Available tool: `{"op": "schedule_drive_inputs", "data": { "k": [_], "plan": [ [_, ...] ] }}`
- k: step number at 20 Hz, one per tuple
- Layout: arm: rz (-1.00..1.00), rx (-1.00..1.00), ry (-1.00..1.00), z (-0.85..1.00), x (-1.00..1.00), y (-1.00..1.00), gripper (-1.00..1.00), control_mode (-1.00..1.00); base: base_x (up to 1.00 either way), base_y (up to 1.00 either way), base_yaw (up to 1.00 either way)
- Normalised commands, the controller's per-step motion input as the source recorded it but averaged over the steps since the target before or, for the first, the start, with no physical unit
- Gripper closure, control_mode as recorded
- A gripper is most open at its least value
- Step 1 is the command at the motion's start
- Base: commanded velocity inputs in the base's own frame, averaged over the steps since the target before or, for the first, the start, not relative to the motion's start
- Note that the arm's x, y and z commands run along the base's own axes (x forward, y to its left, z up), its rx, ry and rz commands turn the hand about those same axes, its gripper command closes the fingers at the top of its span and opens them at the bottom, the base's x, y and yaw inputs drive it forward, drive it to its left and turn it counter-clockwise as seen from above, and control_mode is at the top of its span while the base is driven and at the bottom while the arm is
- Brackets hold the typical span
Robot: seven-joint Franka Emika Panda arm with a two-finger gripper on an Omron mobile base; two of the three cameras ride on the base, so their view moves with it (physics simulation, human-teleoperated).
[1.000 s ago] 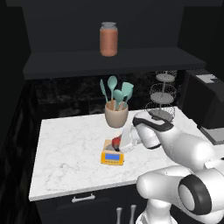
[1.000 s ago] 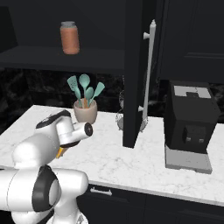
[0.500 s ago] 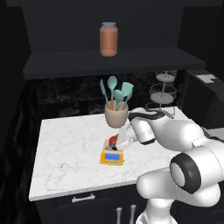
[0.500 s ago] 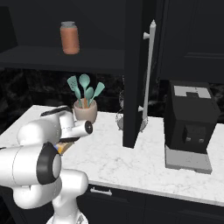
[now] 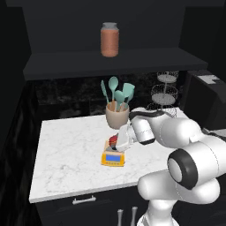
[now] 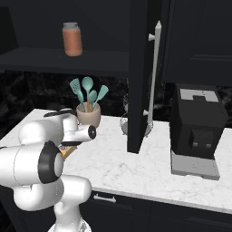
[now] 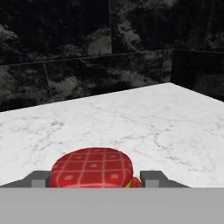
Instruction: Pick the jam and place it on the digital scale for weighing, and close the cabinet.
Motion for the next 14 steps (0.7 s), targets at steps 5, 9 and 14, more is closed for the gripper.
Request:
{"op": "schedule_drive_inputs", "data": {
  "k": [5, 9, 14],
  "plan": [
    [0.0, 0.0, 0.0, 0.0, 0.0, 0.0, -1.0, -1.0, 0.0, 0.0, 0.0],
    [0.0, 0.0, 0.0, 0.04, 0.0, 0.0, -1.0, -1.0, 0.0, 0.0, 0.0],
    [0.0, 0.0, 0.0, 0.23, 0.0, 0.0, -1.0, -1.0, 0.0, 0.0, 0.0]
  ]
}}
